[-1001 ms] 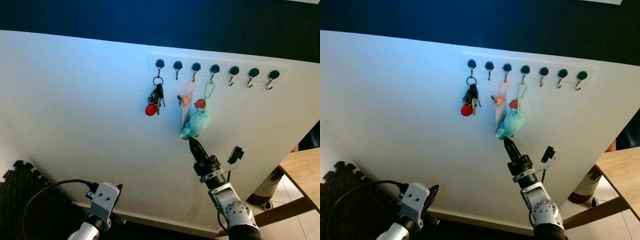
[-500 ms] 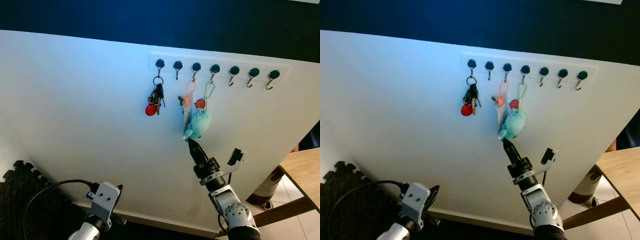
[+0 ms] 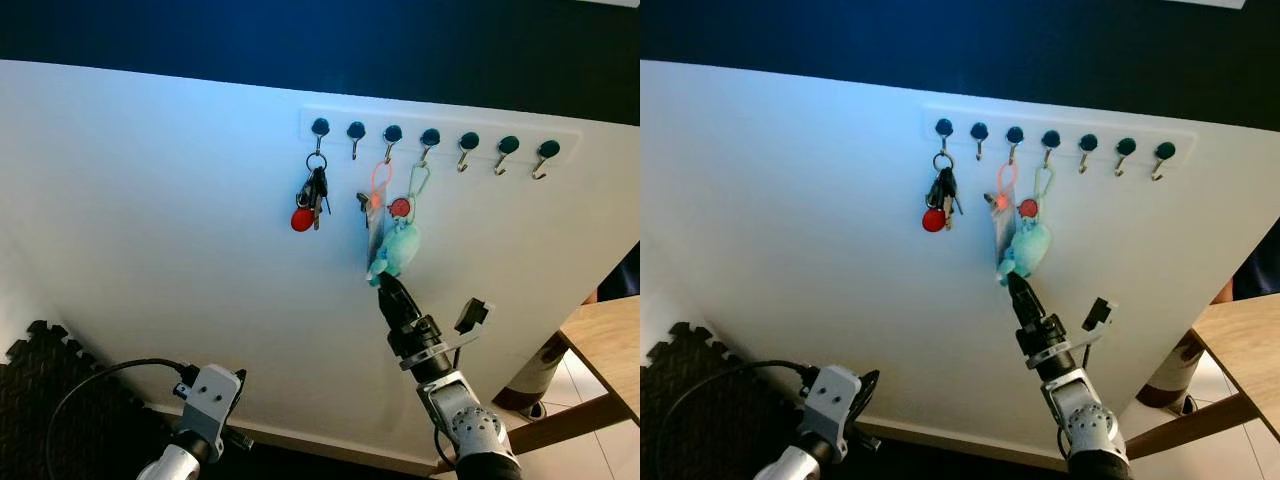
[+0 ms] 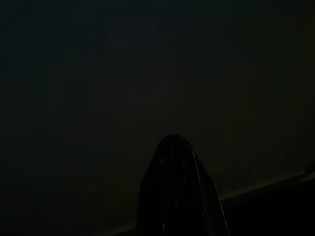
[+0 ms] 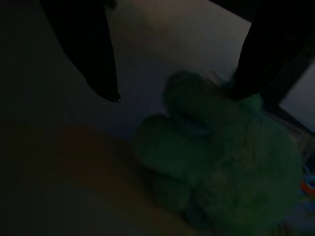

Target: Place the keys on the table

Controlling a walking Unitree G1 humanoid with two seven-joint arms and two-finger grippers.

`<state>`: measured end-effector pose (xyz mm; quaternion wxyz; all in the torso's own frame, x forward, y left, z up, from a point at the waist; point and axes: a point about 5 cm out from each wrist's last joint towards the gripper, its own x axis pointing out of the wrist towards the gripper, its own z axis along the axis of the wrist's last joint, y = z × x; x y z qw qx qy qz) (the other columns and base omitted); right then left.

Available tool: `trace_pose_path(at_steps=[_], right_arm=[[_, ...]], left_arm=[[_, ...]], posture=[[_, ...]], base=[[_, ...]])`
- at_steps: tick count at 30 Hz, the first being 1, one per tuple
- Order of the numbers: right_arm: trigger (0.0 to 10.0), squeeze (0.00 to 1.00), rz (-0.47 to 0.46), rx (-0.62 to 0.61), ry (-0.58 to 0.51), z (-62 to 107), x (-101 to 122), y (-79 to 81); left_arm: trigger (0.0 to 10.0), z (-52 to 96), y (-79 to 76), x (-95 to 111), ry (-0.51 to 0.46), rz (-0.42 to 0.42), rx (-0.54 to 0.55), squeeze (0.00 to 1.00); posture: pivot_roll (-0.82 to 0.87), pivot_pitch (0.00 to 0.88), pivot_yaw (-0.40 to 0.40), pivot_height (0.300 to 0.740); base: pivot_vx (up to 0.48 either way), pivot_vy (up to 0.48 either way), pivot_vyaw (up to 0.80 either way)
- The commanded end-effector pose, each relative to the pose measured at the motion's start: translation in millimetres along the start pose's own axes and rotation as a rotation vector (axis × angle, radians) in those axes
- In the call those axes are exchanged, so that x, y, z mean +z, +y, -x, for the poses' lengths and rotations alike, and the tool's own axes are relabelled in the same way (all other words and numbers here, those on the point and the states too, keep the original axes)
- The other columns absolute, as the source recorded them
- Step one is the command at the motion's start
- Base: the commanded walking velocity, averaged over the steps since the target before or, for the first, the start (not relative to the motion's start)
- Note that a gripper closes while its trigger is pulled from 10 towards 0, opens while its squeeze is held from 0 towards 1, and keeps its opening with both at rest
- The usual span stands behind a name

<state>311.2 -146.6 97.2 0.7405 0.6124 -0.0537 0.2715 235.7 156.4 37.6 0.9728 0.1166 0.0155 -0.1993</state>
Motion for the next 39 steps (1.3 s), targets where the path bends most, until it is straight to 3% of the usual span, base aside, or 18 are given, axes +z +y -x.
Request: trace_pose_path(at_steps=[1, 10, 21, 32, 38, 39], right_arm=[[10.0, 0.00, -0.067, 0.045, -0.029, 0.3, 3, 3.2], [10.0, 0.00, -0.220, 0.154, -0.084, -4.4, 8, 10.9], [10.0, 0.00, -0.258, 0.207, -0.105, -4.7, 12, 15.8], [10.0, 0.00, -0.247, 0.012, -0.137, -2.0, 11, -7.8], [10.0, 0.00, -0.270, 0.016, -0.148, -5.6, 12, -7.2], [10.0, 0.00, -0.274, 0.019, -0.150, -7.2, 12, -6.9]], left_arm=[[10.0, 0.6, -4.0, -1, 0.009, 0.002, -0.010, 0.00], [10.0, 2.4, -3.5, 0, 0.010, -0.001, -0.007, 0.00], [10.0, 2.9, -4.6, -1, 0.011, 0.001, -0.008, 0.00], [10.0, 3.5, -4.9, 1, 0.001, 0.001, -0.013, 0.00], [10.0, 2.7, -3.5, 18, -0.101, 0.039, 0.007, 0.00], [10.0, 1.4, -4.8, 28, -0.156, 0.044, 0.004, 0.00]], posture=[[0.13, 0.073, -0.074, 0.740], [0.14, 0.067, -0.079, 0.740], [0.14, 0.065, -0.076, 0.740], [0.14, 0.071, -0.075, 0.740], [0.14, 0.076, -0.075, 0.740], [0.14, 0.077, -0.075, 0.740]], base=[[0.000, 0.000, 0.00], [0.000, 0.000, 0.00], [0.000, 0.000, 0.00], [0.000, 0.000, 0.00], [0.000, 0.000, 0.00], [0.000, 0.000, 0.00]])
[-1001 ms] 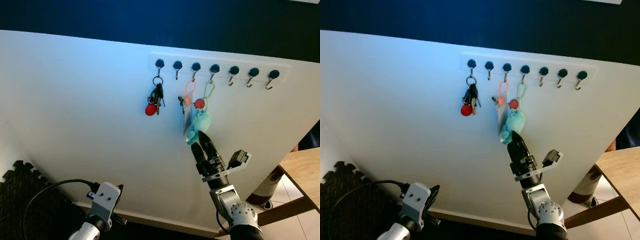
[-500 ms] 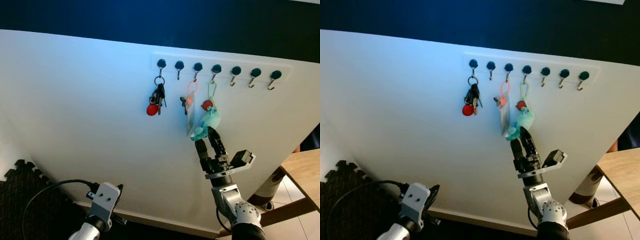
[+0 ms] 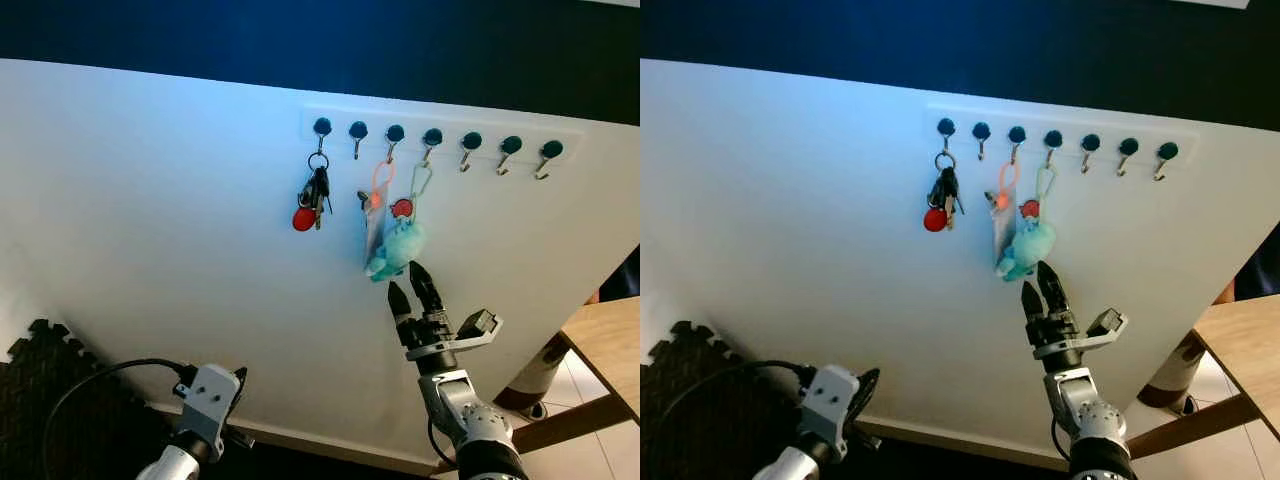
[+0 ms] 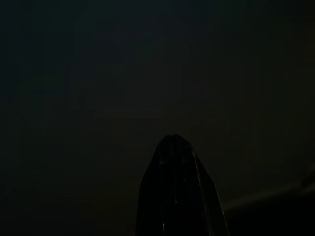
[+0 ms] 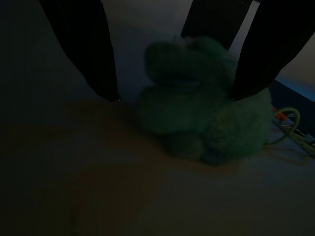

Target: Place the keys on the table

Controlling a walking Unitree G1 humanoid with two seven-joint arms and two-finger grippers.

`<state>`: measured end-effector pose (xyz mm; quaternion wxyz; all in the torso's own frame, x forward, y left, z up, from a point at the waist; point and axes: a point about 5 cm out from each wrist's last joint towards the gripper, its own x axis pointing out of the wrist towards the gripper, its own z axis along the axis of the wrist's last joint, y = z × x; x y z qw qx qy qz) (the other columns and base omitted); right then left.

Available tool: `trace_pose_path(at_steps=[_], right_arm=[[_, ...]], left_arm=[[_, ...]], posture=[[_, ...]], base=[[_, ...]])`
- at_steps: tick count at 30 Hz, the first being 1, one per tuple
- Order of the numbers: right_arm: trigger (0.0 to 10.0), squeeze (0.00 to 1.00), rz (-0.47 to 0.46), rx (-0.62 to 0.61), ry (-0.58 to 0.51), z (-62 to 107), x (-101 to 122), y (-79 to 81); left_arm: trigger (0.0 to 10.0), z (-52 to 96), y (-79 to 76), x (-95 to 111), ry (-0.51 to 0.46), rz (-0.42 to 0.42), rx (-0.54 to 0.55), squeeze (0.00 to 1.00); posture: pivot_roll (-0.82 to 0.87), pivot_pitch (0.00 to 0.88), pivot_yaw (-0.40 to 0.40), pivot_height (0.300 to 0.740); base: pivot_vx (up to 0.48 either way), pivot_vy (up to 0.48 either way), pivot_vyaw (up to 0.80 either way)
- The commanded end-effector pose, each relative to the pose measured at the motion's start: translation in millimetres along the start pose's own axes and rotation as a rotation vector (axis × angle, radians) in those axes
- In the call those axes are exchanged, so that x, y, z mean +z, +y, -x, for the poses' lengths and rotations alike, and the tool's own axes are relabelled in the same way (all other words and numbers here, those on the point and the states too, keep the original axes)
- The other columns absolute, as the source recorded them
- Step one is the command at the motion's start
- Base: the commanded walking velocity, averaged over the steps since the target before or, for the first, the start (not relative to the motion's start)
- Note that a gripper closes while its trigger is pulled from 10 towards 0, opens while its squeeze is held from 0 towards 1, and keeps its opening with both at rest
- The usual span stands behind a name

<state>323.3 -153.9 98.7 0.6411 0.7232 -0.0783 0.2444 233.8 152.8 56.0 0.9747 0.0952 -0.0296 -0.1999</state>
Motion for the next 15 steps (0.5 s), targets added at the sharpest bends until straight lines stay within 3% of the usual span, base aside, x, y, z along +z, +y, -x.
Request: trace_pose_path(at_steps=[1, 8, 10, 15], right_arm=[[10.0, 0.00, -0.006, -0.011, -0.013, 0.3, 3, -1.3], [10.0, 0.00, -0.020, 0.012, -0.012, -0.7, 3, -0.6], [10.0, 0.00, -0.024, 0.018, -0.005, -0.6, 2, -0.2], [10.0, 0.00, -0.029, 0.022, -0.002, -0.9, 2, -0.1]], left_arm=[[10.0, -2.5, -6.7, 15, -0.086, 0.030, -0.009, 0.00], [10.0, -11.6, -6.6, 54, -0.274, 0.082, 0.028, 0.00], [10.0, -17.2, -12.0, 74, -0.359, 0.099, -0.005, 0.00], [10.0, -20.9, -21.1, 88, -0.412, 0.083, -0.069, 0.00]], posture=[[0.14, 0.077, -0.075, 0.740], [0.14, 0.080, -0.078, 0.740], [0.14, 0.082, -0.084, 0.740], [0.14, 0.081, -0.085, 0.740]], base=[[0.000, 0.000, 0.00], [0.000, 0.000, 0.00], [0.000, 0.000, 0.00], [0.000, 0.000, 0.00]])
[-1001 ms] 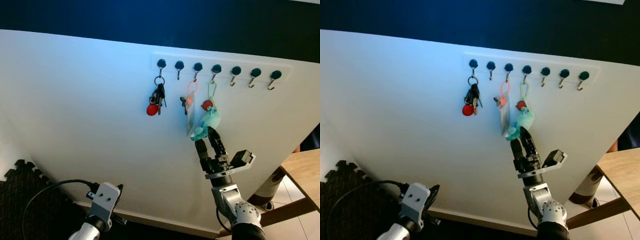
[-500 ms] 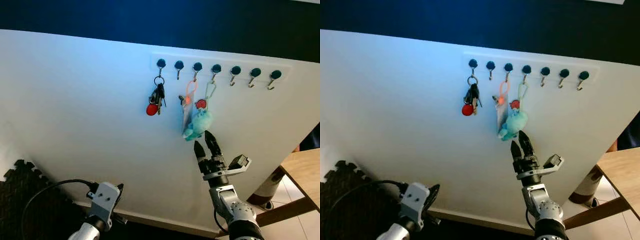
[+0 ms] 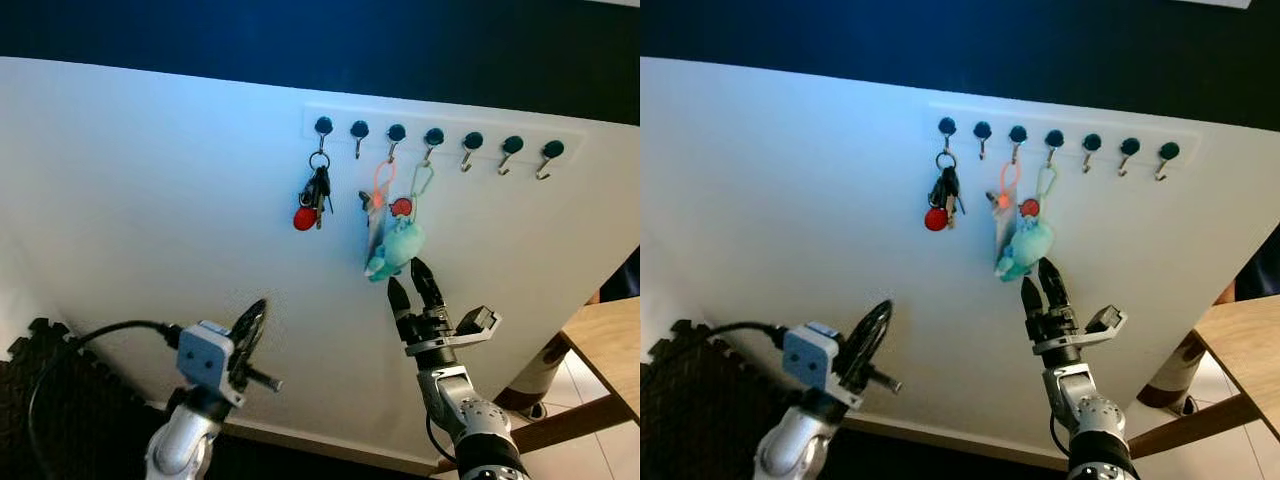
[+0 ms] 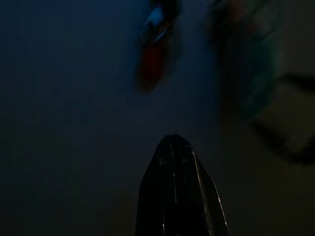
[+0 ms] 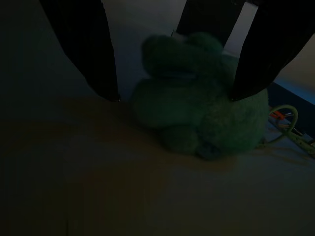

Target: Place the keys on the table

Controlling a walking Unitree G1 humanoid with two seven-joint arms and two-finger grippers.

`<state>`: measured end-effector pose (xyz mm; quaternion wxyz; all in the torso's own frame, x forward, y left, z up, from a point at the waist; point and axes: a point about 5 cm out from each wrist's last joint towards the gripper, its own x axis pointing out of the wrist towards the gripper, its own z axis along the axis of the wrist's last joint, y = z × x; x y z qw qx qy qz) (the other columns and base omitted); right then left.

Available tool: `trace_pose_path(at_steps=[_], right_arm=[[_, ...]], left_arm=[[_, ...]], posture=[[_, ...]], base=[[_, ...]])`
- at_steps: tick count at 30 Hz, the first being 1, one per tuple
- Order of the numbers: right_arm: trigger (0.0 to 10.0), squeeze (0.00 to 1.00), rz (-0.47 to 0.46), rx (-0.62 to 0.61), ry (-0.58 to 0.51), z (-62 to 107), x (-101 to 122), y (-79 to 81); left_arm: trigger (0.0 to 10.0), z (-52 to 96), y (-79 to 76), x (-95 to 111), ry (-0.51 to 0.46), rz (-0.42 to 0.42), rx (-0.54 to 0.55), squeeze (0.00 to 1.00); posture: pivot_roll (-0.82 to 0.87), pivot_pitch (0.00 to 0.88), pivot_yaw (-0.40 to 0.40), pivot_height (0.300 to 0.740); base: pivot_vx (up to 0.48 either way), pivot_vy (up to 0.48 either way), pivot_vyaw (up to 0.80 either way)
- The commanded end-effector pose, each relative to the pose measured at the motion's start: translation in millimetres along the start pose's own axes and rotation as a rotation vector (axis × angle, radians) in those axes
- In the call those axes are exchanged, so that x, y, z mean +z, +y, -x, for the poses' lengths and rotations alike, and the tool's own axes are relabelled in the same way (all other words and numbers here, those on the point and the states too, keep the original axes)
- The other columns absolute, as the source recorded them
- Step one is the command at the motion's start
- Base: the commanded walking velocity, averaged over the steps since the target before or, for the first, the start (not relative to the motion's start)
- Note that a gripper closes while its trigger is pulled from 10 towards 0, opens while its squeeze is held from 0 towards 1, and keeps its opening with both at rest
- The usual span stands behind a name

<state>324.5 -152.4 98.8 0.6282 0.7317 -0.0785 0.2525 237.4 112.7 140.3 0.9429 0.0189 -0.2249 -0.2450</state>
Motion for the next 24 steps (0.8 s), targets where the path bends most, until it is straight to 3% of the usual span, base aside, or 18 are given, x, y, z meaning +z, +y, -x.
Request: trace_pose_path(at_steps=[1, 9, 20, 24], right_arm=[[10.0, 0.00, 0.001, 0.008, -0.007, 0.4, 3, 0.7], [10.0, 0.00, 0.001, 0.076, 0.036, -2.0, -1, 7.6], [10.0, 0.00, -0.012, 0.132, 0.056, -4.2, -3, 14.2], [10.0, 0.00, -0.009, 0.082, 0.048, -4.6, -3, 9.3]], left_arm=[[10.0, -0.5, -3.7, 0, 0.010, 0.023, -0.010, 0.00], [10.0, -3.0, -13.1, -4, 0.042, 0.064, -0.139, 0.00], [10.0, -9.1, -17.6, 5, -0.015, -0.023, -0.184, 0.00], [10.0, -10.5, -16.0, 4, -0.008, -0.043, -0.184, 0.00]], posture=[[0.14, 0.081, -0.085, 0.740], [0.14, 0.081, -0.086, 0.740], [0.14, 0.080, -0.084, 0.740], [0.14, 0.080, -0.083, 0.740]], base=[[0.000, 0.000, 0.00], [0.000, 0.000, 0.00], [0.000, 0.000, 0.00], [0.000, 0.000, 0.00]])
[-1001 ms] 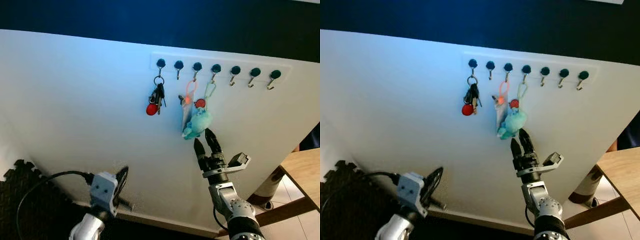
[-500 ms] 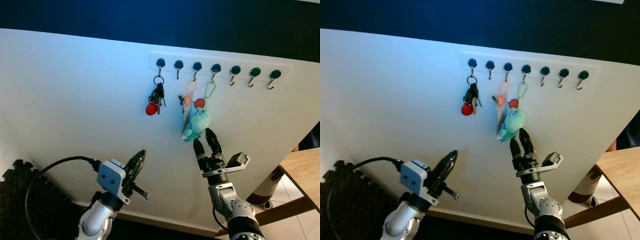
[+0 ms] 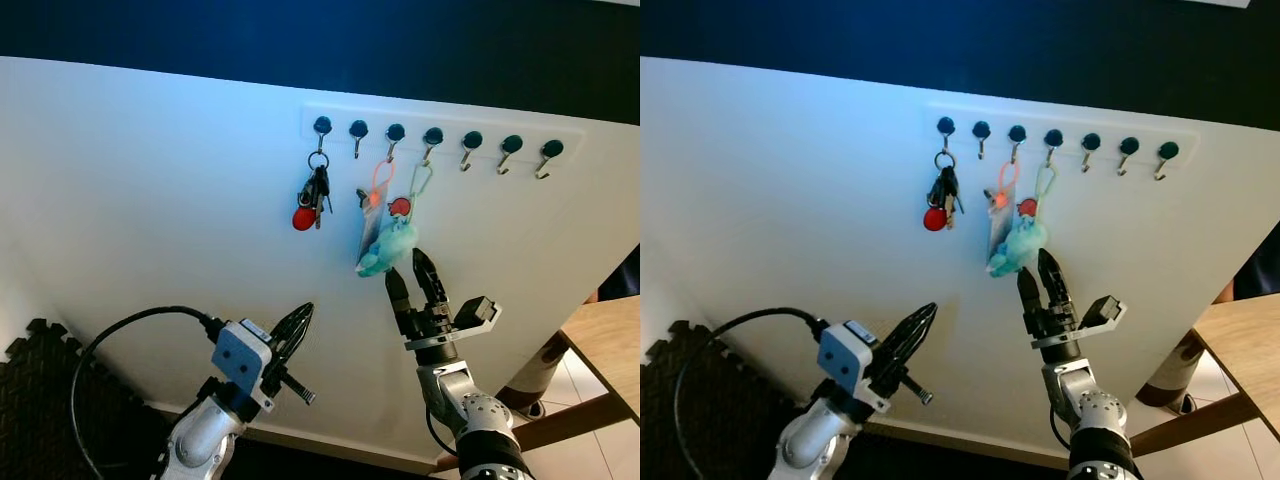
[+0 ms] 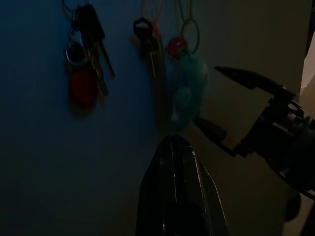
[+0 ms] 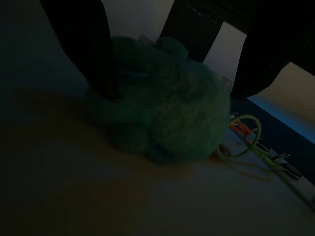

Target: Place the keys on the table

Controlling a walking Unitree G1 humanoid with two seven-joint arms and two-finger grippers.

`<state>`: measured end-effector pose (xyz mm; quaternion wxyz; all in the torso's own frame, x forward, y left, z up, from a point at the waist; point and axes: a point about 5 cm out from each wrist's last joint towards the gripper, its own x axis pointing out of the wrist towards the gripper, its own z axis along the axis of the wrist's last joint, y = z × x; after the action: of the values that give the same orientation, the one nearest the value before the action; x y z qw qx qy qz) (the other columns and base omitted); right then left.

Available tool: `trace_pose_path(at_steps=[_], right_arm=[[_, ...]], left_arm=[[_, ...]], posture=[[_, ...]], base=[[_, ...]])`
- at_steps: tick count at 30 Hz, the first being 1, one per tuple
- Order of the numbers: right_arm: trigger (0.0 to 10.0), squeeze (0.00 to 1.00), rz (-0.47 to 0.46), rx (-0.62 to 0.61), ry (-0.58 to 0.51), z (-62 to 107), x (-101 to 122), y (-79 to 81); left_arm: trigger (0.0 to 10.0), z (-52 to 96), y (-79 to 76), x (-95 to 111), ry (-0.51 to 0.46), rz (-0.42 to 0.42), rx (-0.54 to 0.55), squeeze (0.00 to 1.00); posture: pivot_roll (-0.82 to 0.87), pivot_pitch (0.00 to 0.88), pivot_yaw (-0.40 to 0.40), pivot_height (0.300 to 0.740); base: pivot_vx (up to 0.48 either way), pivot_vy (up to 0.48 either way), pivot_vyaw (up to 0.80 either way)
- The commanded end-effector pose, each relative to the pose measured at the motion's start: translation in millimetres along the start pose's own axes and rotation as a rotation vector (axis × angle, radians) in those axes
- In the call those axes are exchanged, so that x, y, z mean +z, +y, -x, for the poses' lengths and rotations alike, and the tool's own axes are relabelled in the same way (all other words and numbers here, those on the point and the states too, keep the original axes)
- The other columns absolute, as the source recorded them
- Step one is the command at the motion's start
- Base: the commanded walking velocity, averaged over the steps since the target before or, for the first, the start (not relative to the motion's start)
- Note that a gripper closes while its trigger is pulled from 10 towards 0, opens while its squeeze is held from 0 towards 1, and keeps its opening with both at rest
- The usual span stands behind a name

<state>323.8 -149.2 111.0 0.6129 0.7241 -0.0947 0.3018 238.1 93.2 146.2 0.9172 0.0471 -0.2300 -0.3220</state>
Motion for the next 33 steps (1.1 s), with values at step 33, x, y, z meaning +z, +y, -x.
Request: trace_pose_path(at_steps=[33], right_arm=[[10.0, 0.00, -0.130, -0.011, -0.011, -7.7, -13, -11.5]], left_arm=[[10.0, 4.9, 3.6, 3, 0.016, -0.064, -0.008, 0.00]], posture=[[0.18, 0.088, -0.078, 0.740]], base=[[0.000, 0.000, 0.00]])
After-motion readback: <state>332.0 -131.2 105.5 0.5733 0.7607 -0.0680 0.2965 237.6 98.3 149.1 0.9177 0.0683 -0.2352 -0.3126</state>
